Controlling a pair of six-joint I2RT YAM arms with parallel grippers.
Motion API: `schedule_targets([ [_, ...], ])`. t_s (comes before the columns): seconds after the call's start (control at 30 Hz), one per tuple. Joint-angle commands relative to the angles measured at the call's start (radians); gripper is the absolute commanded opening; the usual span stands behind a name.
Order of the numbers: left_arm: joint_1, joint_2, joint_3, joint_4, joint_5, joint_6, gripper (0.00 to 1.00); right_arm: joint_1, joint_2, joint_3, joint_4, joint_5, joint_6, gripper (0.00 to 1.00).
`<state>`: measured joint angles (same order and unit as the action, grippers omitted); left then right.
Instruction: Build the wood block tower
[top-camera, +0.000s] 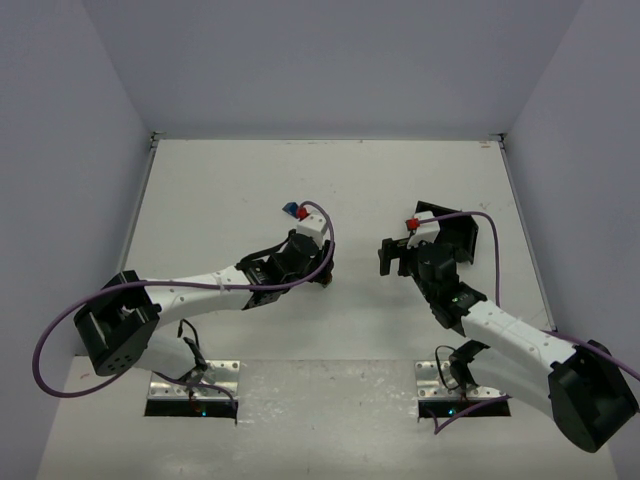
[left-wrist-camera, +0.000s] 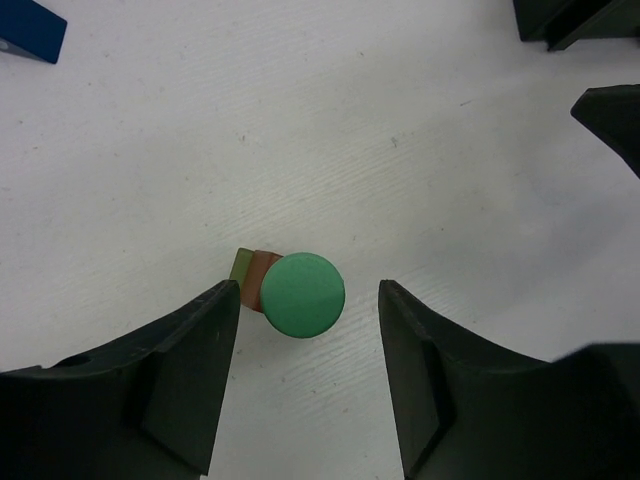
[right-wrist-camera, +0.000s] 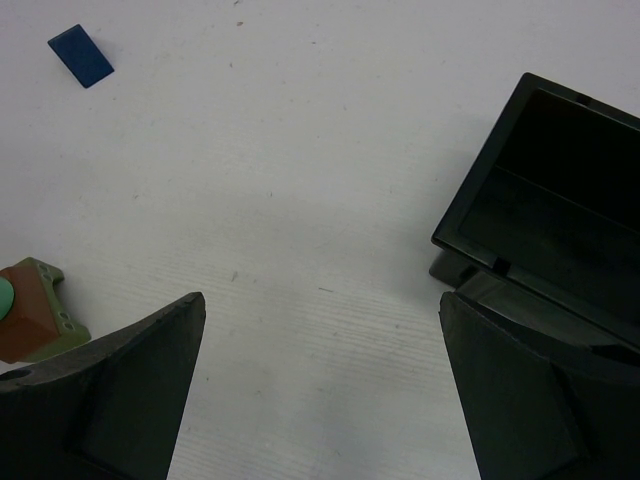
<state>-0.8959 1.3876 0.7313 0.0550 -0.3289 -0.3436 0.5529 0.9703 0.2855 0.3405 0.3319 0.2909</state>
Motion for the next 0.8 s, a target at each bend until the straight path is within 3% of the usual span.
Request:
schedule_targets([
  [0.0, -0.009, -0.007, 0.025, 0.01, -0.005, -0.001, 0.63, 0.0, 0.003, 0.004, 0.052, 0.004, -0.006, 0.99],
  [0.07, -0.009, -0.007, 0.029, 0.002, -0.018, -0.006, 1.0, 0.001, 0.002, 0.001, 0.051, 0.004, -0.006, 0.99],
  [0.37, -0.009, -0.044, 0.04, -0.021, -0.028, -0.014, 1.0, 0.001, -0.004, 0.001, 0.052, -0.001, -0.006, 0.99],
  [0.77, -0.009, -0.25, 0.021, -0.006, 0.124, 0.021, 1.0, 0.0, -0.012, -0.005, 0.073, -0.009, -0.011, 0.99],
])
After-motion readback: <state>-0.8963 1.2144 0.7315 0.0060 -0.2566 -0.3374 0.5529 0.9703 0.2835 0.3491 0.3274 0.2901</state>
